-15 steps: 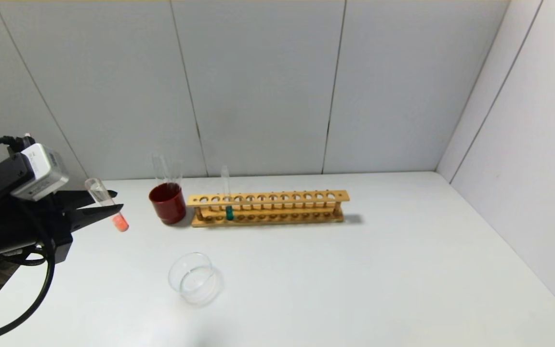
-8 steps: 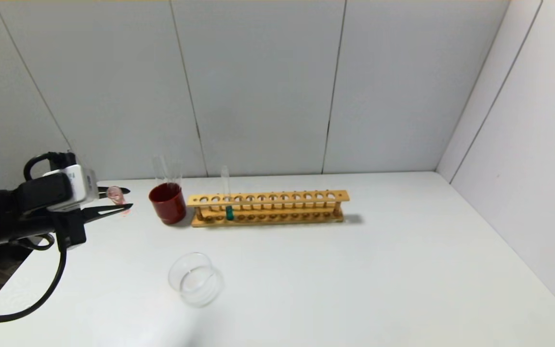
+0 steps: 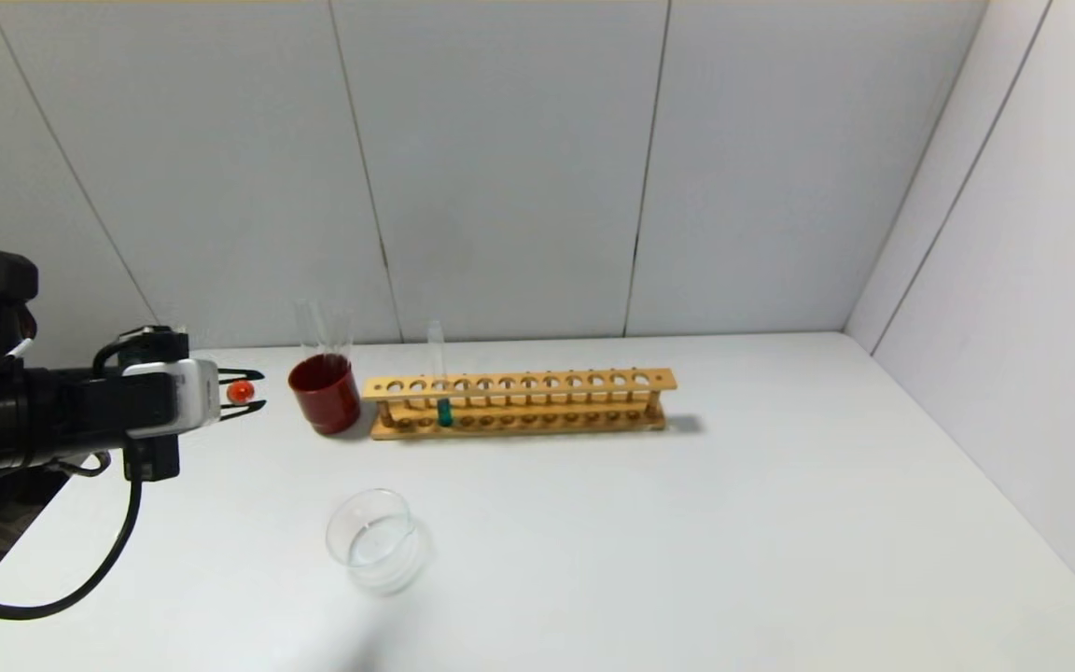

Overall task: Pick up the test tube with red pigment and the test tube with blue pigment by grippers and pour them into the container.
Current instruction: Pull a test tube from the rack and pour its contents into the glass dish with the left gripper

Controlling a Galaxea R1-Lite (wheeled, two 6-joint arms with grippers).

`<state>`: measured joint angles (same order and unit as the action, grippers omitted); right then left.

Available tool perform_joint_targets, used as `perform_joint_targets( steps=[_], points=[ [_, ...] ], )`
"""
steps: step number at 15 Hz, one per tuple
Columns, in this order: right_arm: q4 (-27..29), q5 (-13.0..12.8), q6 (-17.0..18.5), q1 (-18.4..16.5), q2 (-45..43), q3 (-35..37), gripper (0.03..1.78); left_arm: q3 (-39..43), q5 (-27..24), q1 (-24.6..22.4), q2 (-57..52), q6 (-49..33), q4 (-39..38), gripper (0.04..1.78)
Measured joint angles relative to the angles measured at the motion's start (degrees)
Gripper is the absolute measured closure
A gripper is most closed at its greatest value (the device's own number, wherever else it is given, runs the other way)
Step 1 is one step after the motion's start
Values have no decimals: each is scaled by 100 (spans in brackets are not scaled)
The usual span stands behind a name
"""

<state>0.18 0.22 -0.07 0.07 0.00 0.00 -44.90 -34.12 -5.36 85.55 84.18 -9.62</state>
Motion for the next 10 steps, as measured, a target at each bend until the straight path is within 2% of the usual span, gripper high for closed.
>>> perform_joint_targets(
  steps=[6, 10],
  points=[
    [0, 0, 0, 0, 0, 0, 6, 356, -9, 16, 343, 1248, -16, 150],
    [0, 2, 0, 0, 0, 0, 6, 406, 28, 46, 686, 1364, -178, 150]
  ],
)
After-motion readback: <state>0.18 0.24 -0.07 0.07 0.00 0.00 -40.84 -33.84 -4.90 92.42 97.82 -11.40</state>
